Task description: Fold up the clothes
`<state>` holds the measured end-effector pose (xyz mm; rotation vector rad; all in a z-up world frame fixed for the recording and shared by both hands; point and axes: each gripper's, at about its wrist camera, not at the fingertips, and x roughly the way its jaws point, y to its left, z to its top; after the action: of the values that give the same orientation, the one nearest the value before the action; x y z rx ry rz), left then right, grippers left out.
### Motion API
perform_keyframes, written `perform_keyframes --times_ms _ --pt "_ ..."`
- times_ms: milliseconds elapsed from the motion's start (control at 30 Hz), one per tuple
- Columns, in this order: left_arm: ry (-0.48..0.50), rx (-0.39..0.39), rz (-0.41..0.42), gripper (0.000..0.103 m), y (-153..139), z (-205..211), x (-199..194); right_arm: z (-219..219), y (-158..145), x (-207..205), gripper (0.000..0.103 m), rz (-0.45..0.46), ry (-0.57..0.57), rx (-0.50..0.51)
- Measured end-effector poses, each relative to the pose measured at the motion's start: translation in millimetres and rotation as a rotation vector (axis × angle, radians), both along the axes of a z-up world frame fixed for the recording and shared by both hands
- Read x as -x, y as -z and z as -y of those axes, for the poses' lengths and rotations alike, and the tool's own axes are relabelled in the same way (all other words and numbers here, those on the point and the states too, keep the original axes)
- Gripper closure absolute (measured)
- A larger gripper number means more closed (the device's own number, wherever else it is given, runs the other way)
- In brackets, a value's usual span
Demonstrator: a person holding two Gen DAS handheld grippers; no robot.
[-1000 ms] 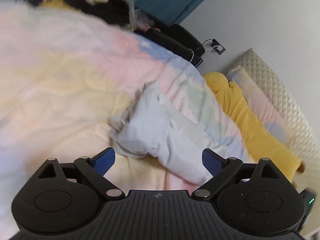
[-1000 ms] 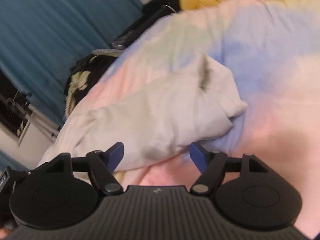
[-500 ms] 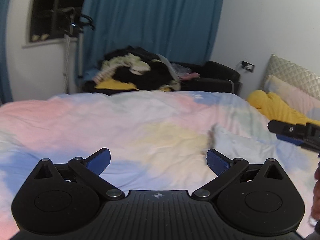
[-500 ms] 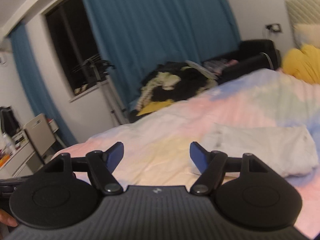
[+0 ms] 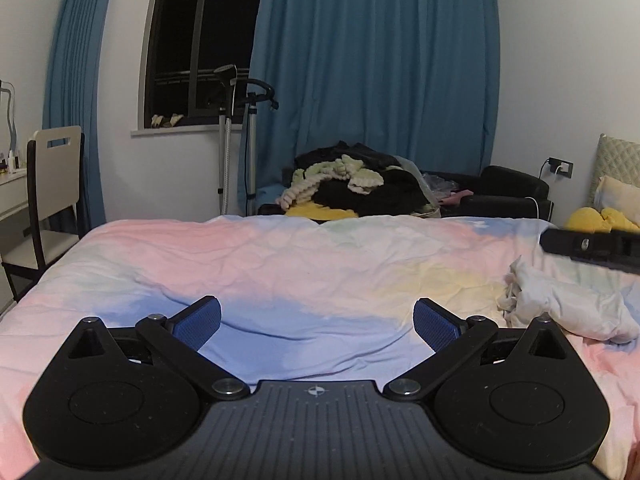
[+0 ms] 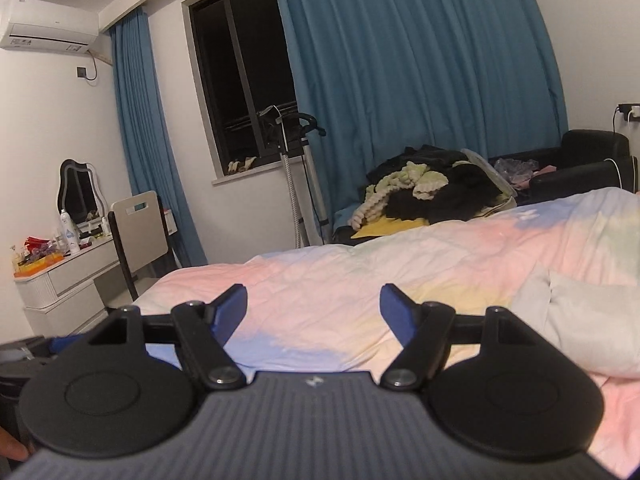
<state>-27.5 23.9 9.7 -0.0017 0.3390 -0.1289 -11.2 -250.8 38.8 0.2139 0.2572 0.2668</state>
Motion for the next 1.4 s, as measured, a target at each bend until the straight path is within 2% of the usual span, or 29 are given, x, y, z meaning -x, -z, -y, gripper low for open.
perform_keyframes --times_ms 167,267,500,633,1400 --pt "0.0 0.015 -0.001 0.0 7 5 -9 -8 17 -1 0.029 -0.015 0.013 0.038" --pt "0.009 0.005 -0.004 0.0 12 13 -13 -8 19 -4 0.015 -0.013 0.003 0.025" --pt "0.013 0.063 -0.01 0.0 10 11 -18 -12 25 -8 0.013 -0.017 0.011 0.071" --pt "0.002 0.059 0.004 0.0 9 9 -15 -13 27 -7 0.0 -0.011 0.01 0.073" --pt "-0.025 -0.008 0.033 0.0 13 12 -14 -18 31 -4 0.0 0.004 0.055 0.132"
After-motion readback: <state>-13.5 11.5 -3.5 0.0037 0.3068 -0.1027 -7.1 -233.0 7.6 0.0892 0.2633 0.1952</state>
